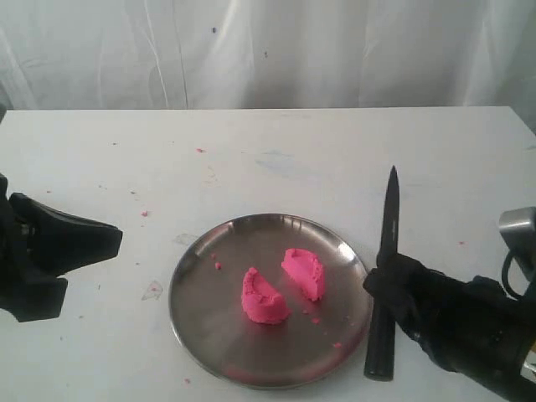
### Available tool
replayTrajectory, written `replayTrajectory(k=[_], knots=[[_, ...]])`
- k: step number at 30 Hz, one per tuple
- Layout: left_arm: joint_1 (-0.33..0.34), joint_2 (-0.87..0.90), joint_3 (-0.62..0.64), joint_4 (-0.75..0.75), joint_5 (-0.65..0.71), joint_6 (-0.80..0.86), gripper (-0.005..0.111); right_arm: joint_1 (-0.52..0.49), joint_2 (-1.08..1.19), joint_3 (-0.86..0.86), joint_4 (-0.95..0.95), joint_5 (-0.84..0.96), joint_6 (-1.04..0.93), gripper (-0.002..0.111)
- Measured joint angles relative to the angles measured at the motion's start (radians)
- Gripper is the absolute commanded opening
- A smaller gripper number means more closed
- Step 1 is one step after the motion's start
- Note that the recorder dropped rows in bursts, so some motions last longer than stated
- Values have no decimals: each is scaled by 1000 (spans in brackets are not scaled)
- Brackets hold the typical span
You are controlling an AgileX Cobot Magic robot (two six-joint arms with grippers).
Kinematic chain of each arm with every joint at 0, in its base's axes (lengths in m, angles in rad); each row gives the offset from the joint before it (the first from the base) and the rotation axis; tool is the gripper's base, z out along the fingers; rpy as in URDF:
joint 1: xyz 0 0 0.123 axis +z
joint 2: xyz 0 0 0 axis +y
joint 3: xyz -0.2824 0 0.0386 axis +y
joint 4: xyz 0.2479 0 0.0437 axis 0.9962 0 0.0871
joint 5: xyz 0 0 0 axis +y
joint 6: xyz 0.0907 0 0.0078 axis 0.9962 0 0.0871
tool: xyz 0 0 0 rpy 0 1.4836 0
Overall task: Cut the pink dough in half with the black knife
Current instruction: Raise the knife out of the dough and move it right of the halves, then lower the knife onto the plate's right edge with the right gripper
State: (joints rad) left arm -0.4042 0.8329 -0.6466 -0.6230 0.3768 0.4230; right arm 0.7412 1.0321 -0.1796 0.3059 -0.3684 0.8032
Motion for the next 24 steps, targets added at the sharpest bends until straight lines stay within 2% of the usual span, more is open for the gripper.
replayTrajectory(k=[11, 24], knots=[[0, 0, 0, 0, 0, 0, 0, -2, 94, 20, 103, -45, -84, 0], [0, 0, 0, 0, 0, 0, 0, -2, 377, -125, 93, -45, -138, 0]])
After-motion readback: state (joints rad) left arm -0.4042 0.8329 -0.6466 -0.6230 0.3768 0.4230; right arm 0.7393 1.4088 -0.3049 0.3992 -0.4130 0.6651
